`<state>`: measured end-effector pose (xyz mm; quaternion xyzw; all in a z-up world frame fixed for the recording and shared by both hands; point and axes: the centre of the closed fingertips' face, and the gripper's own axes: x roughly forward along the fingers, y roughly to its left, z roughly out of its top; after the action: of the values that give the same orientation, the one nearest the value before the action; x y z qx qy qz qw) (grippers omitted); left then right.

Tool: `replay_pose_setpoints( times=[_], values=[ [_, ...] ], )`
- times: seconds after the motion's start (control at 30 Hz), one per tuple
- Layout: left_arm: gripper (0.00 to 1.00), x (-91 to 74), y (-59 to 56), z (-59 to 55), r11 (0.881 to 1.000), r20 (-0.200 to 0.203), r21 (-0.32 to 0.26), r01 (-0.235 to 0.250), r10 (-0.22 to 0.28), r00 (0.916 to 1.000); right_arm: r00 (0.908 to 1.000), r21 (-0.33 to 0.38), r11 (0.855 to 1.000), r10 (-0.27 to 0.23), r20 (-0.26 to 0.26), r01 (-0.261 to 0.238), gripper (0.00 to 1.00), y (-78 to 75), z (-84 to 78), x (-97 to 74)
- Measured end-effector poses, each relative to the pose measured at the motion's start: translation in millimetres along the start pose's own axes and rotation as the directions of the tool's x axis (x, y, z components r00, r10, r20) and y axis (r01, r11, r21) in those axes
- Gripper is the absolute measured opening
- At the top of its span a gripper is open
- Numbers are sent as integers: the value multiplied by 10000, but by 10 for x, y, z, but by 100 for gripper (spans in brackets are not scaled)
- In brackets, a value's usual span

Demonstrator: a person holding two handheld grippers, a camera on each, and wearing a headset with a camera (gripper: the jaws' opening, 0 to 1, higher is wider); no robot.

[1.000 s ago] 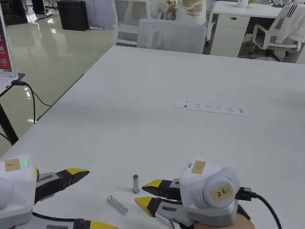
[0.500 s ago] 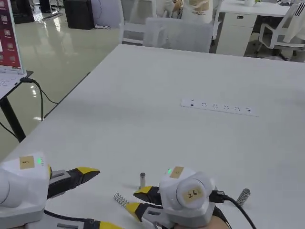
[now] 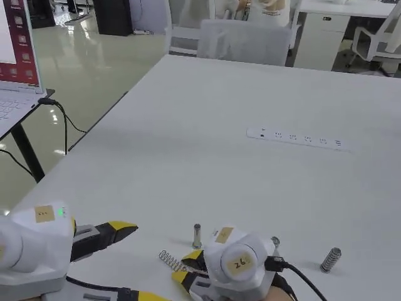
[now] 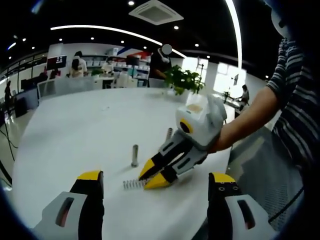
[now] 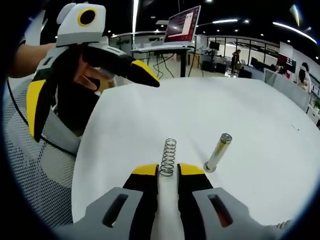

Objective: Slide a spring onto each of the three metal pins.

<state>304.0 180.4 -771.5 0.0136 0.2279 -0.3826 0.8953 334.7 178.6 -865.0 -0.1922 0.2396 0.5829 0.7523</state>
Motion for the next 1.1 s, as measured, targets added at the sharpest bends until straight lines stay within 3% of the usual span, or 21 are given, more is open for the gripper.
replay_pose_setpoints(
  times=[0.17,0.37,0.7,0.9,0.97,1.1],
  values=[
    [82,49,-6,-15,10000,-86,-47,54,-54,9999,9999,-292,9995,131,-69,-132,8,11,-8,18],
    [82,123,-71,7,9998,-83,-11,220,-220,9997,9995,-290,9992,293,151,-288,8,10,46,-158],
    [74,208,-215,30,9971,-140,28,758,-757,9970,9983,-209,9993,309,499,-298,7,-14,143,-564],
    [72,270,-259,77,9955,-126,110,945,-944,9955,9978,-305,9993,235,623,-217,7,-72,115,-844],
    [70,299,-276,88,9945,-139,107,1041,-1039,9945,9981,-423,9989,202,585,-178,7,-106,89,-933],
    [68,339,-342,150,9914,-41,143,1304,-1304,9915,9996,-1611,9868,186,204,-151,7,-164,-4,-1107]
  ],
)
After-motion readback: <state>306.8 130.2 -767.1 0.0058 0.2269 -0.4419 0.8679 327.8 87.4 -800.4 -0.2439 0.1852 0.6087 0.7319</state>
